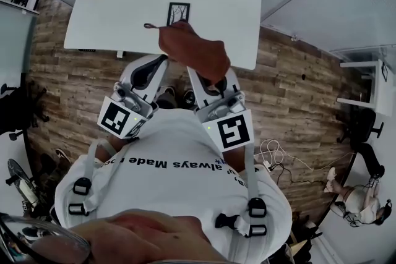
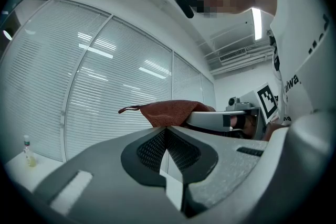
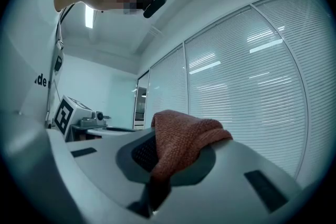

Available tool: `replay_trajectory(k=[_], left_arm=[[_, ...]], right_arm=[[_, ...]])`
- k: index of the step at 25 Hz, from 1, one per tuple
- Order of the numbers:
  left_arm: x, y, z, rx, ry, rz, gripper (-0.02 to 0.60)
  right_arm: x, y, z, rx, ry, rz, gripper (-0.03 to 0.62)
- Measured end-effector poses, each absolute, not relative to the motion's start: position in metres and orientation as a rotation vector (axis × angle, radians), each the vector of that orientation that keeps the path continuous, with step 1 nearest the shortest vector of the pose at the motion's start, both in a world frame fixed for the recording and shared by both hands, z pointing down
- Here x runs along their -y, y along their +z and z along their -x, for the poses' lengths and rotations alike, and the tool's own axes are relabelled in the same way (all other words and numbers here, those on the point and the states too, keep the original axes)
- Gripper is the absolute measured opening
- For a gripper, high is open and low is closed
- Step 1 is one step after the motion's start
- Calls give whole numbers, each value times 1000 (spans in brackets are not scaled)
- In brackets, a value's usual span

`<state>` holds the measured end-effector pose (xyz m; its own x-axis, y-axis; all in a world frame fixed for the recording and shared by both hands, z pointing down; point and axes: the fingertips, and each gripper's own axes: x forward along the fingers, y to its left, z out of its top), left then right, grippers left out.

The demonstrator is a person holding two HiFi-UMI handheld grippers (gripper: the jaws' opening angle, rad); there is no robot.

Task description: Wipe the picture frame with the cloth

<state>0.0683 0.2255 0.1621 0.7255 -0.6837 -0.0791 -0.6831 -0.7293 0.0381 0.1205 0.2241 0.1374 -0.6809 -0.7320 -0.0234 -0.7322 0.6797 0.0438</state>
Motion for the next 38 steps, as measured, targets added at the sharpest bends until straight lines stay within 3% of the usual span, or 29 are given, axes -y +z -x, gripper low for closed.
replay_trajectory(k=[28, 38], left_arm=[[4, 182, 26, 1055, -140, -2911, 2], [38, 177, 28, 985, -161, -2945, 2]], right_arm=[[0, 146, -20, -2889, 51, 1322, 20], [35, 152, -16, -2856, 49, 1368, 20]])
